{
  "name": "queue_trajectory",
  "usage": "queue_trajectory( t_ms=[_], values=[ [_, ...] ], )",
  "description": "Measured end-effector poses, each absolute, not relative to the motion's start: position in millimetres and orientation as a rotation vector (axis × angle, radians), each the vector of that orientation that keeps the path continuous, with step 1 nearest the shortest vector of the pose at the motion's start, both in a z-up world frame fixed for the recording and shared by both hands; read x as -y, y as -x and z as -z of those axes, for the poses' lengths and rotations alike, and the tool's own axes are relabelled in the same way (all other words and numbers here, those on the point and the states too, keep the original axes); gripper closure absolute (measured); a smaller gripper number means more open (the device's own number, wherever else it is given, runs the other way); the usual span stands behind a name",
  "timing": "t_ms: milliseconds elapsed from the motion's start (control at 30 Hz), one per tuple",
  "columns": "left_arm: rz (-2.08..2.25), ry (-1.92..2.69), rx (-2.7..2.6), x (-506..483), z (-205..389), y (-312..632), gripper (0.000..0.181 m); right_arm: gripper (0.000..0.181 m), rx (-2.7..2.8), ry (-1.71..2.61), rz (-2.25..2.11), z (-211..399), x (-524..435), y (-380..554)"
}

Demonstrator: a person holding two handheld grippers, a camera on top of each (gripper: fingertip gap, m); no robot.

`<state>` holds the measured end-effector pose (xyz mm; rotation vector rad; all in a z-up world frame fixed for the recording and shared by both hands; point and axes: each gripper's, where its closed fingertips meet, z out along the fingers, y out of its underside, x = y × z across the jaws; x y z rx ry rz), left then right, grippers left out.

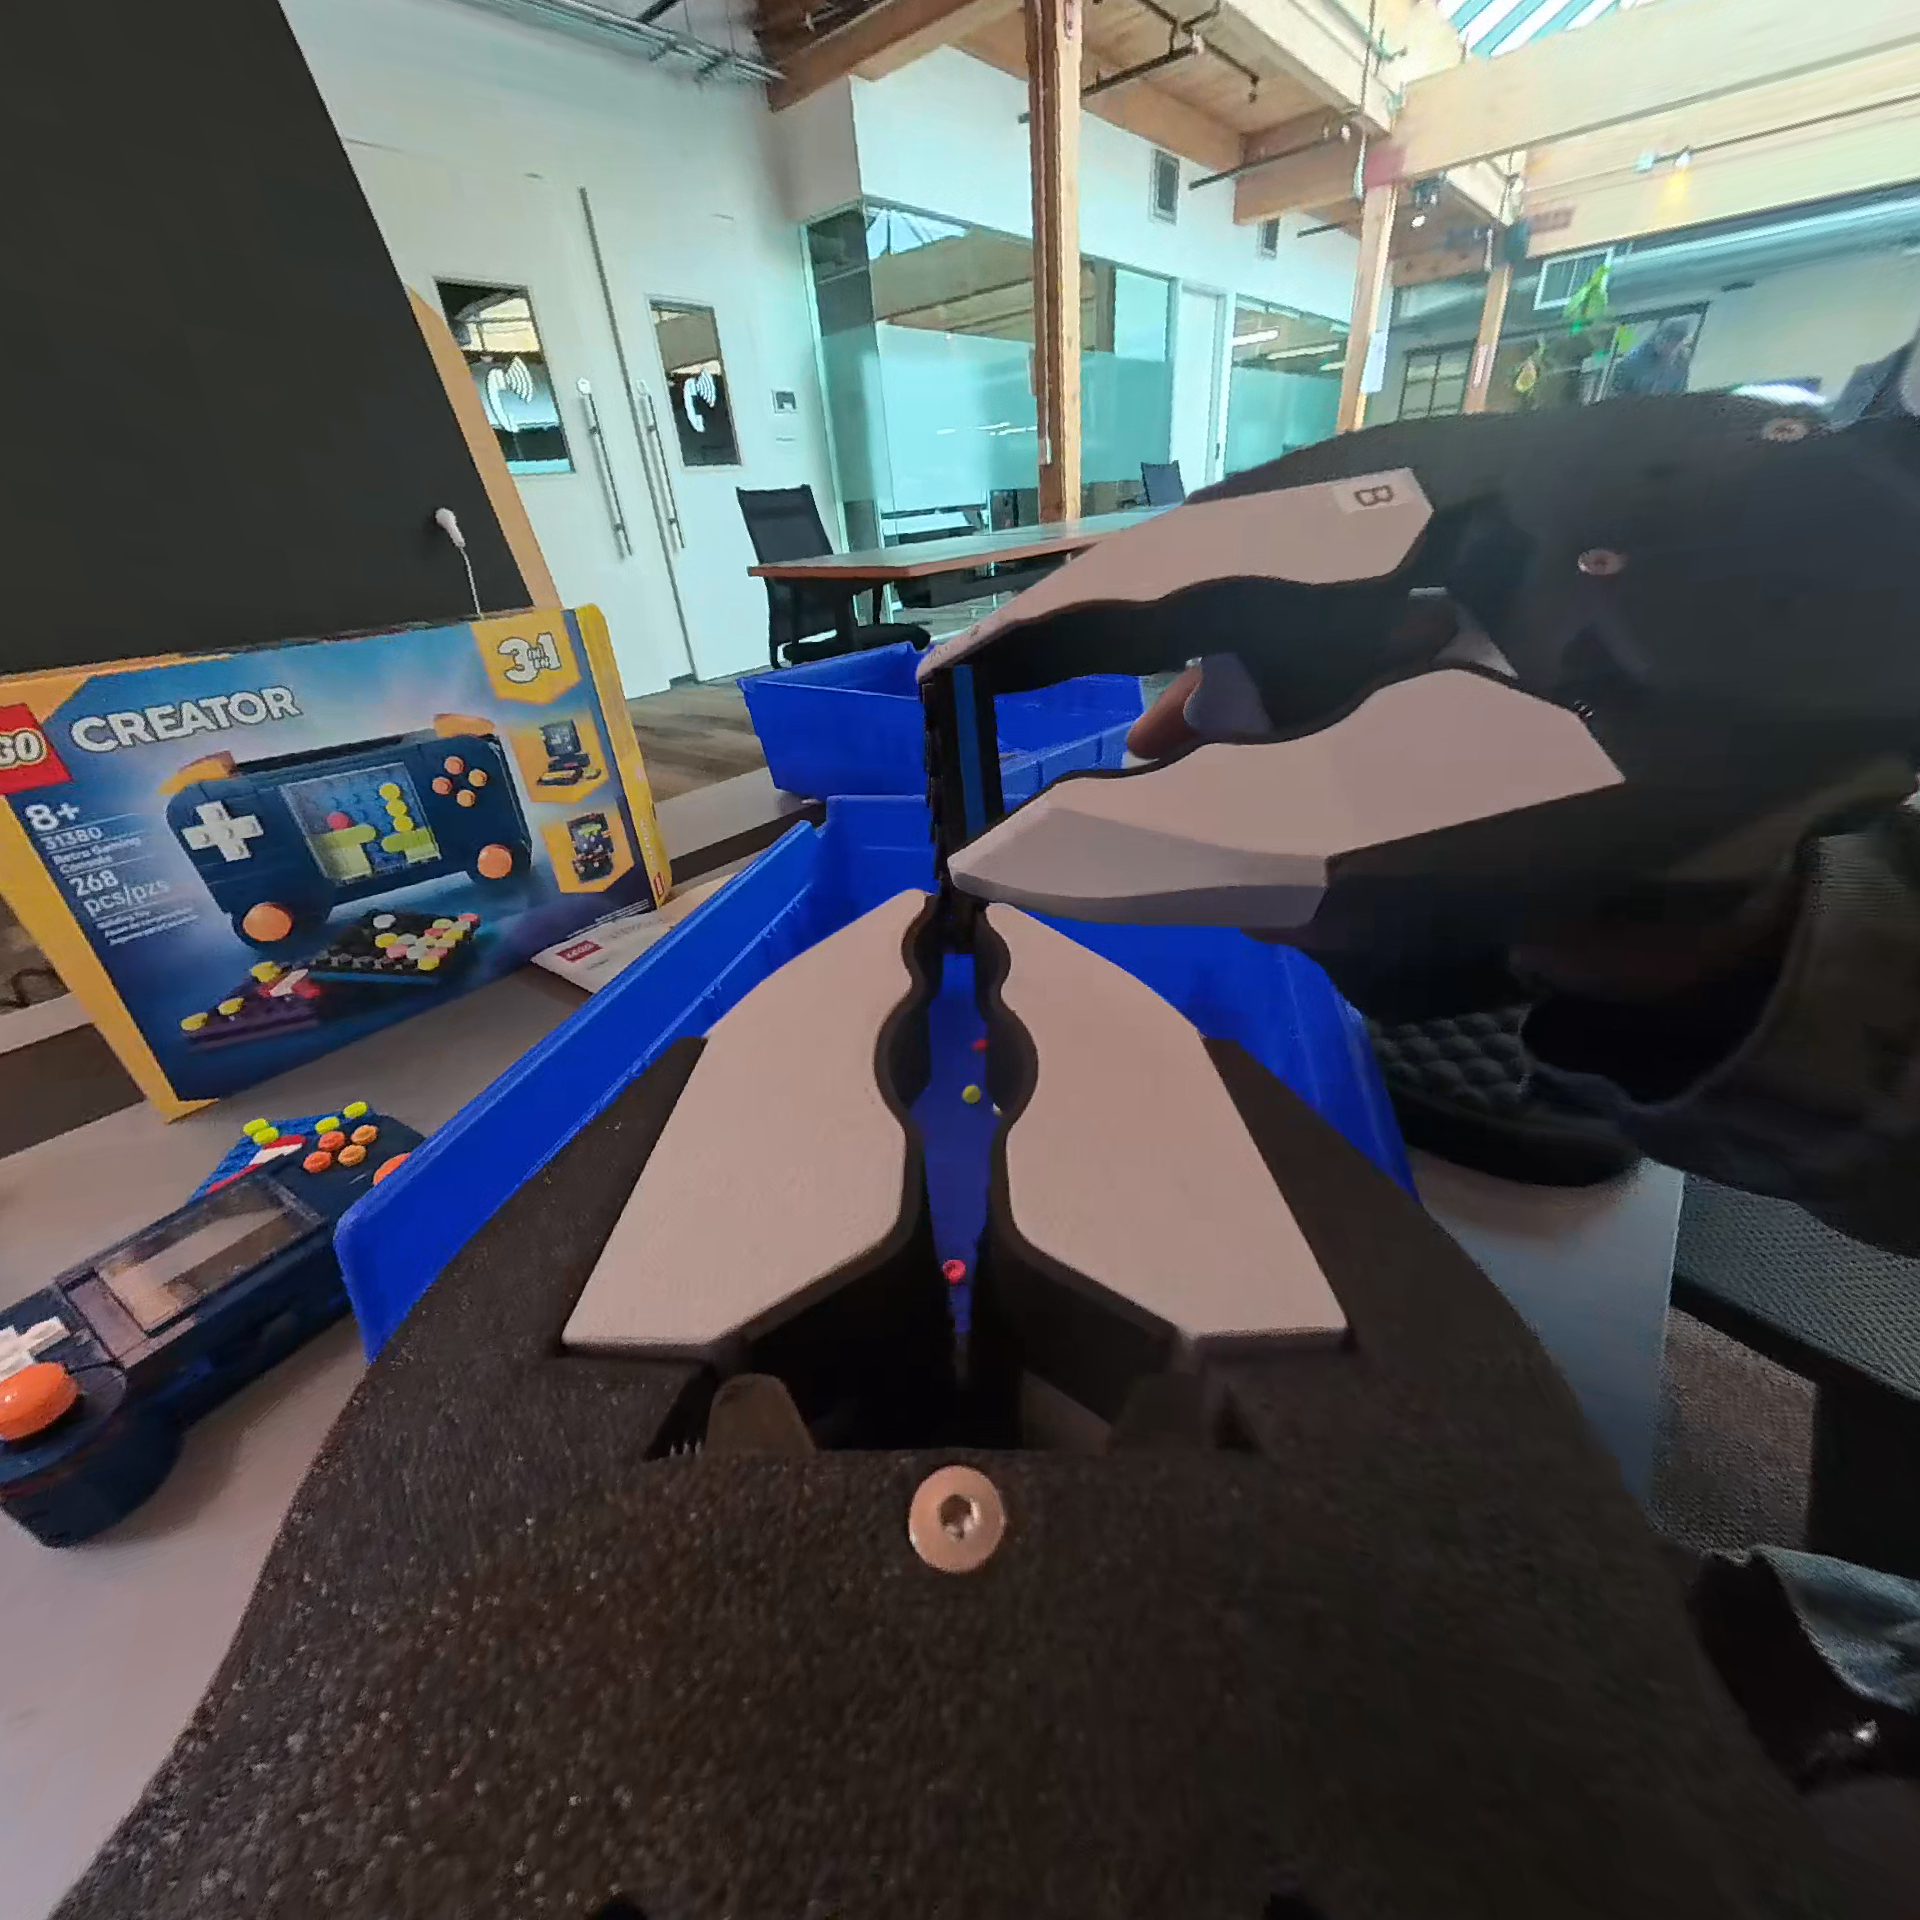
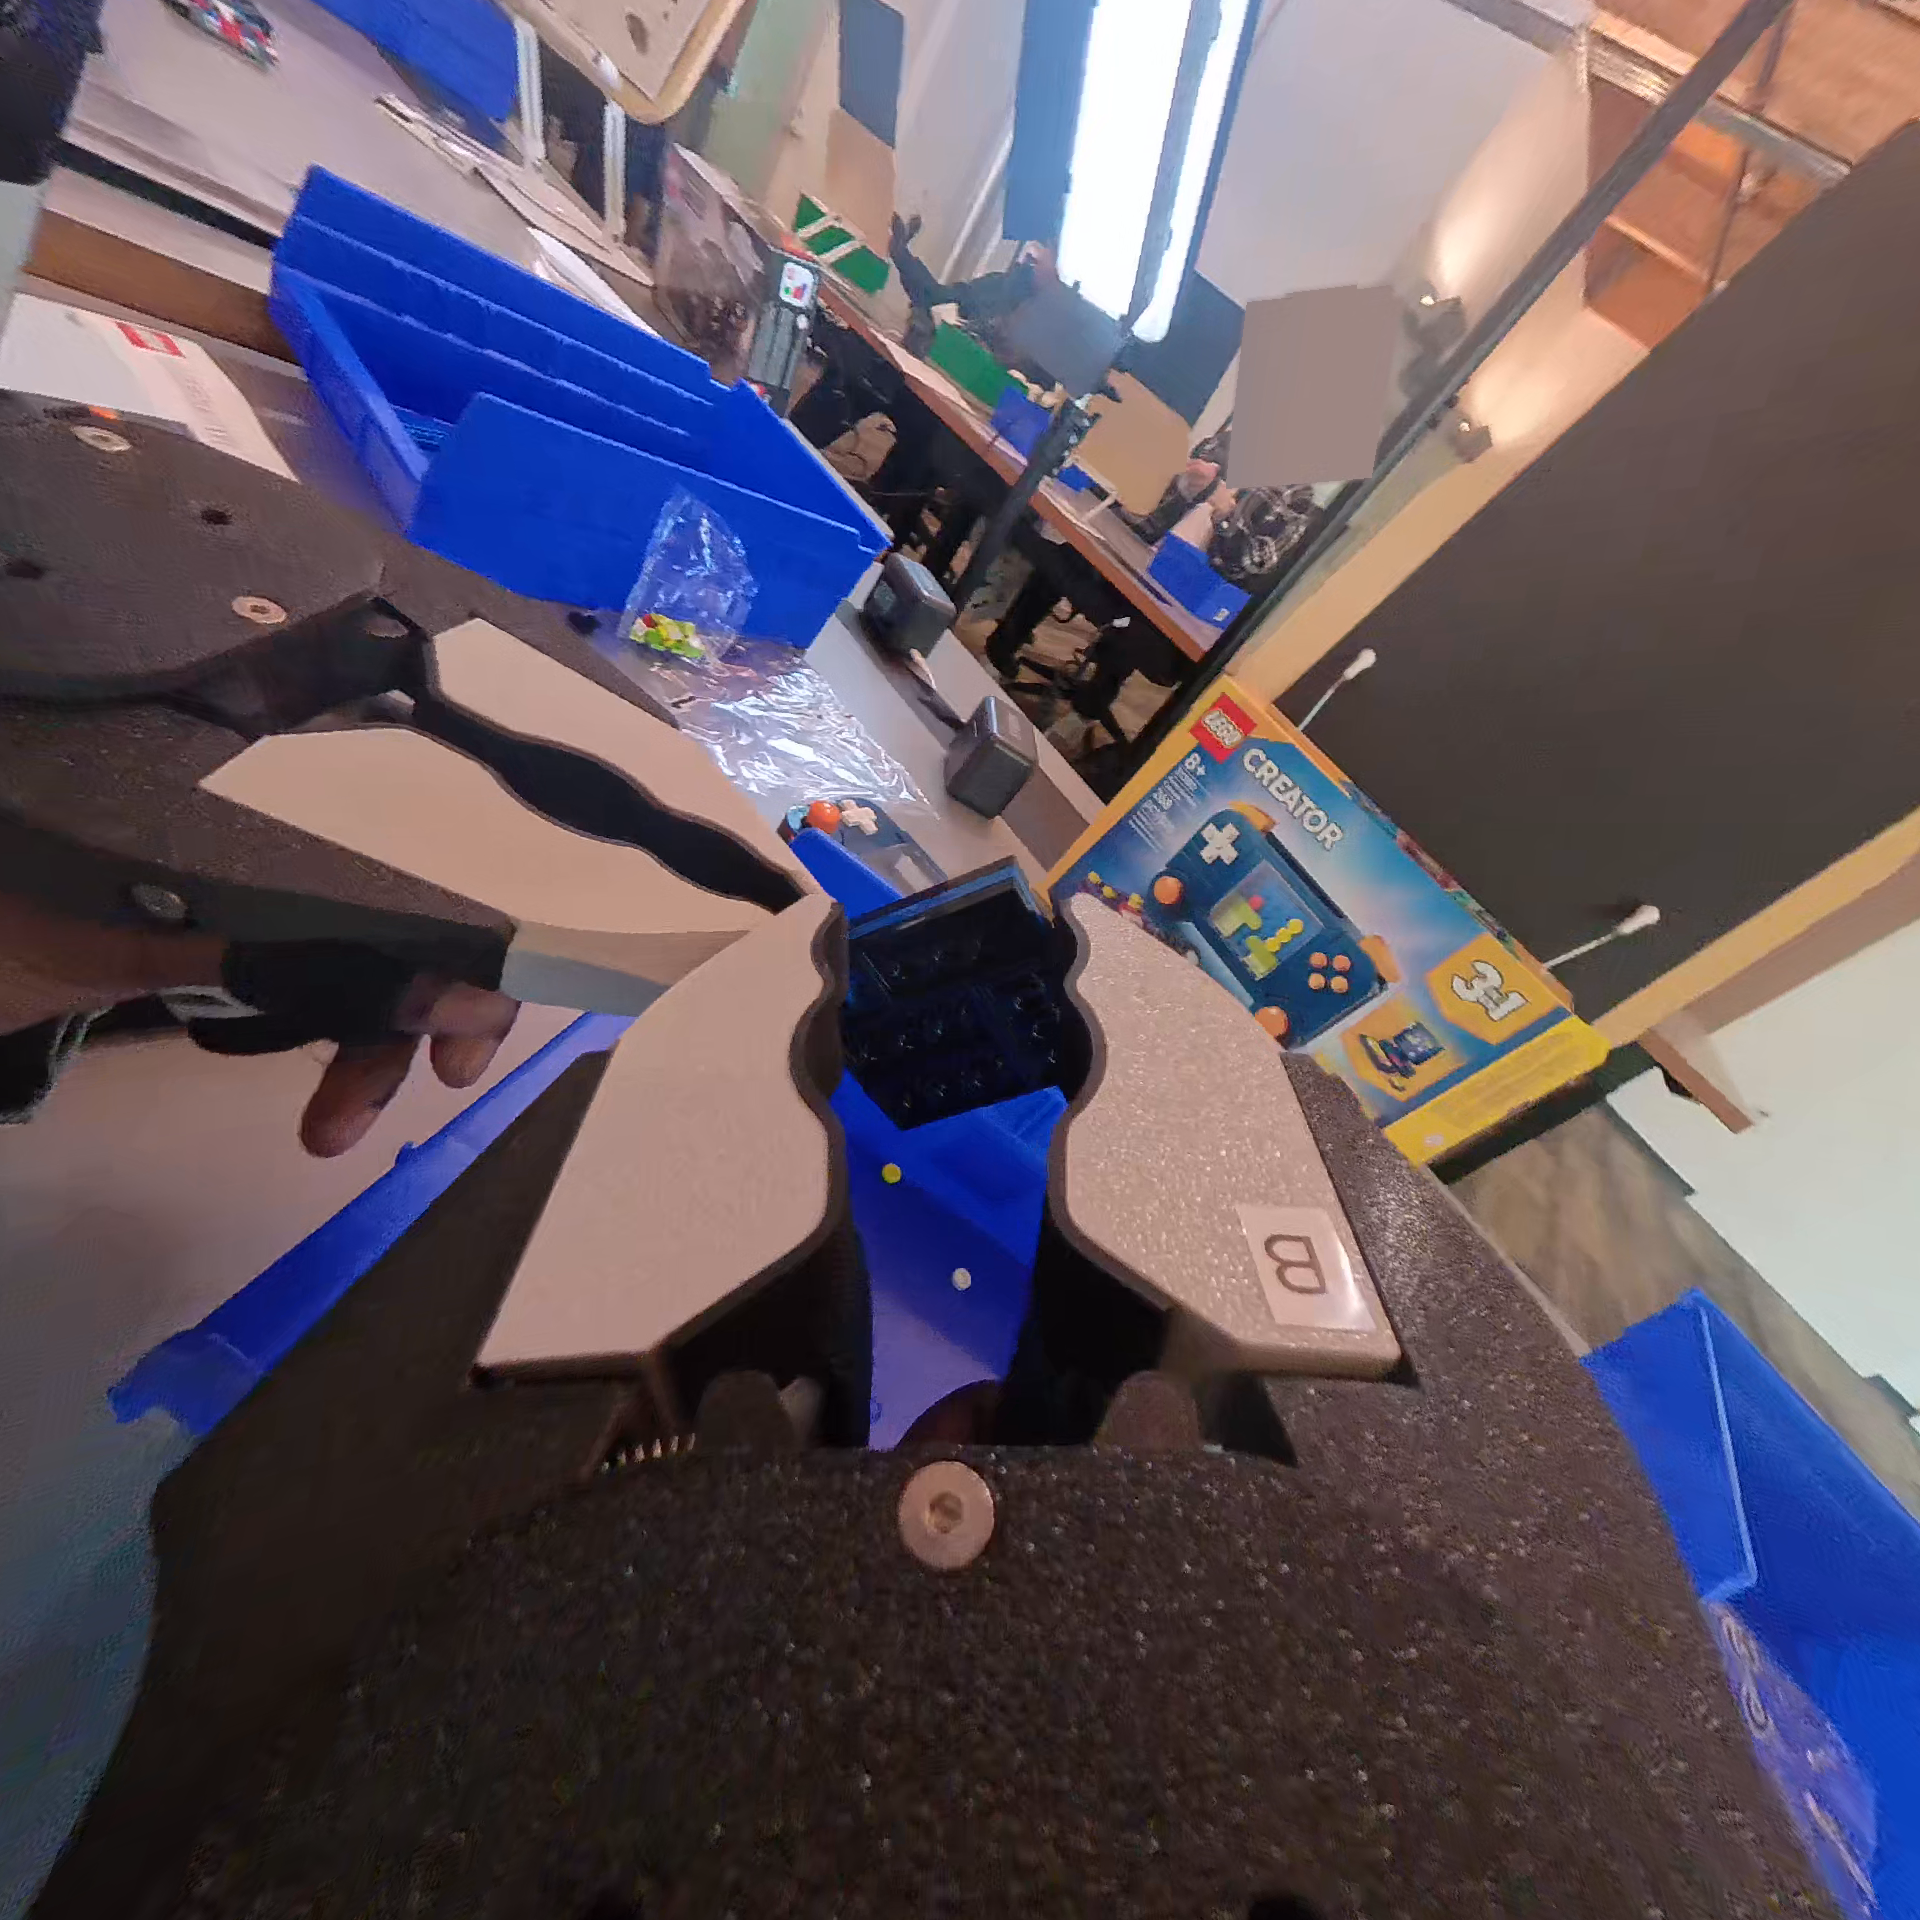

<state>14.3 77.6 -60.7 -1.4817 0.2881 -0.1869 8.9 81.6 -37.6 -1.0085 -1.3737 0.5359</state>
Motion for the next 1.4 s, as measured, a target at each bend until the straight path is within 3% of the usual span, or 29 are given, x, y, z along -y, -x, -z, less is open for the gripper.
queue_trajectory(
  t_ms=[267, 300, 400, 467, 500, 600, 767, 900, 1067, 1400],
  values=[
    [-0.049, 1.569, -0.369, -87, 83, -5, 0.177, 0.135, 1.455, 1.352, -0.732, 65, -93, -4],
    [-0.078, 1.571, -0.393, -89, 83, -4, 0.177, 0.143, 1.472, 1.384, -0.732, 66, -99, -3],
    [-0.255, 1.664, -0.571, -101, 100, 1, 0.176, 0.142, 1.686, 1.509, -0.740, 83, -112, 0],
    [-0.237, 1.785, -0.714, -112, 116, 0, 0.176, 0.131, 1.949, 1.647, -0.774, 106, -119, -8],
    [-0.143, 1.858, -0.772, -116, 125, -2, 0.176, 0.138, 2.065, 1.656, -0.795, 112, -124, -12],
    [0.247, 2.094, -0.835, -123, 138, -1, 0.176, 0.152, 2.366, 1.369, -0.672, 123, -144, -26],
    [0.502, 2.370, -0.933, -135, 153, 14, 0.176, 0.150, 2.320, 0.829, -0.503, 129, -138, -20],
    [0.592, 2.473, -0.954, -133, 172, 9, 0.176, 0.149, 2.338, 0.787, -0.302, 161, -141, -16],
    [0.496, 2.481, -0.932, -134, 187, 6, 0.176, 0.165, 2.339, 0.759, -0.369, 174, -136, -6],
    [0.428, 2.370, -0.911, -135, 187, 0, 0.176, 0.177, 2.260, 0.770, -0.269, 178, -145, -1]
  ],
)
